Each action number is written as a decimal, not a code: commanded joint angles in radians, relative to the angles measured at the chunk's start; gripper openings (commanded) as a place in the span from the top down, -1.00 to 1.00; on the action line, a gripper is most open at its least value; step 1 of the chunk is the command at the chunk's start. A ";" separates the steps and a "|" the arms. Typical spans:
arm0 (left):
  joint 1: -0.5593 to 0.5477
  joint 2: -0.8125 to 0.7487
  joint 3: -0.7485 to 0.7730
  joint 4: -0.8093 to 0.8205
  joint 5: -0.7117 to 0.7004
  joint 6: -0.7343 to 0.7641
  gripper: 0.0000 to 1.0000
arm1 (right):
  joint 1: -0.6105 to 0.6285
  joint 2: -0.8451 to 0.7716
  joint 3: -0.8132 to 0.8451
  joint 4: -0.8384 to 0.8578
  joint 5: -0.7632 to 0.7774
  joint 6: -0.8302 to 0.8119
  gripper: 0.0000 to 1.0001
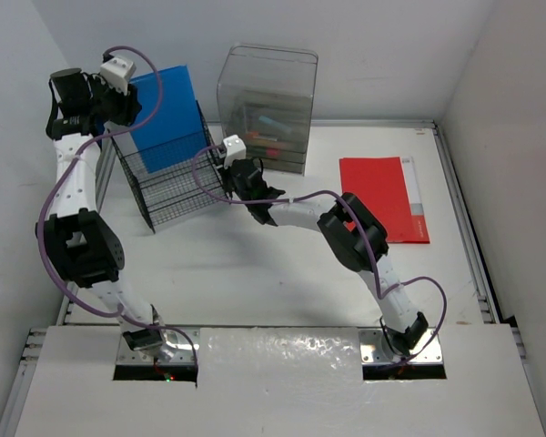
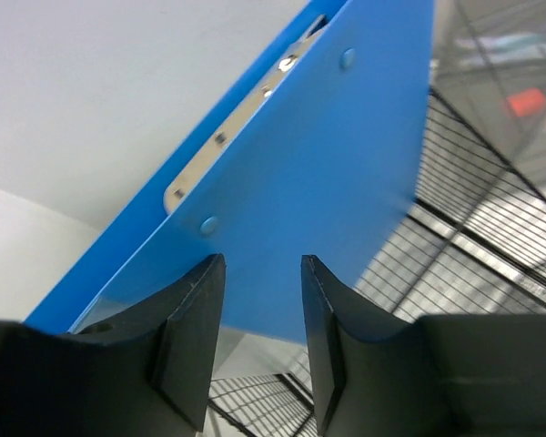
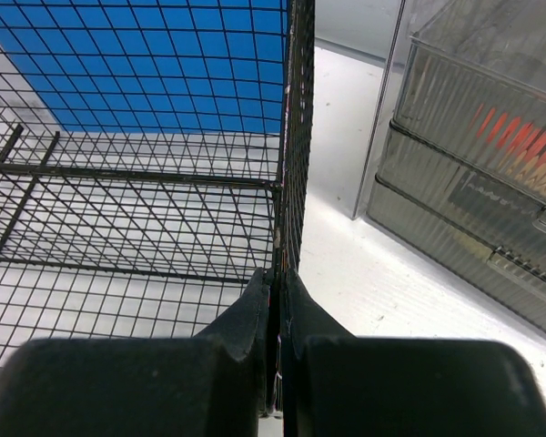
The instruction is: Organize the desk
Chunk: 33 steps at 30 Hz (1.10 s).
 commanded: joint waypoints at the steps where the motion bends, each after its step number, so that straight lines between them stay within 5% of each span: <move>1: -0.006 -0.105 0.028 -0.048 0.092 0.016 0.24 | 0.008 -0.090 0.000 0.050 -0.068 0.002 1.00; 8: -0.006 -0.236 -0.057 -0.066 0.196 0.015 0.09 | 0.005 -0.112 -0.011 0.039 -0.070 0.005 1.00; 15: -0.009 -0.306 -0.107 -0.040 0.205 0.016 -0.08 | -0.009 -0.135 -0.009 0.041 -0.074 0.001 0.37; 18: -0.011 -0.297 -0.101 -0.069 0.187 0.039 -0.09 | -0.012 -0.147 -0.014 0.037 -0.087 -0.001 0.27; 22: -0.011 -0.302 -0.053 -0.204 0.178 0.206 -0.27 | -0.013 -0.150 -0.017 0.036 -0.108 -0.010 0.23; 27: -0.009 -0.339 -0.022 -0.522 0.144 0.536 -0.80 | -0.018 -0.136 -0.014 0.028 -0.125 0.008 0.22; 33: -0.011 -0.326 -0.079 -0.392 0.049 0.521 -0.91 | -0.021 -0.118 -0.005 0.025 -0.150 0.028 0.21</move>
